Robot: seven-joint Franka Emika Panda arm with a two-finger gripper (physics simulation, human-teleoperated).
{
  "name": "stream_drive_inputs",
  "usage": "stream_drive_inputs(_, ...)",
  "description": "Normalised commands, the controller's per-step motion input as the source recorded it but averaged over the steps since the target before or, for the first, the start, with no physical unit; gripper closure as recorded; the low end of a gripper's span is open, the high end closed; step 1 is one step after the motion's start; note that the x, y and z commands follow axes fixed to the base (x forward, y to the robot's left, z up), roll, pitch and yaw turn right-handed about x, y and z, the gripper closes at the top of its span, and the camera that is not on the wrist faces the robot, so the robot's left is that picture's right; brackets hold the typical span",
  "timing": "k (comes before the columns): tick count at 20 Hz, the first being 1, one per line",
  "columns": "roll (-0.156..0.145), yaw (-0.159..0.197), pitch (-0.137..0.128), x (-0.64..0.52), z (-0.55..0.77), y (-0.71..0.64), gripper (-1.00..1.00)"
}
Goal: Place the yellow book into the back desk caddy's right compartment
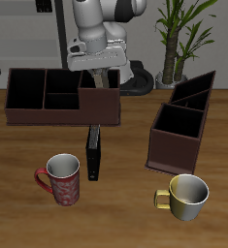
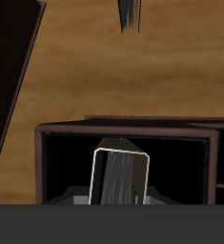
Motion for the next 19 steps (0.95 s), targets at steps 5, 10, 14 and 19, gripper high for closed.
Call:
stream_drive_inputs(5, 0.041, -0.022, 0.083, 0.05, -0.22, 0.01, -1.0)
stream_drive_inputs(10, -0.001, -0.011, 0.042, 0.09, -0.1, -0.05, -1.0)
stream_drive_inputs(14, 0.056, -0.019, -0.012, 0.18, -0.08, -0.08, -1.0)
stream_drive_inputs(19, 0.005, 0.05, -0.023, 0.06, 0.12, 0.01, -1.0)
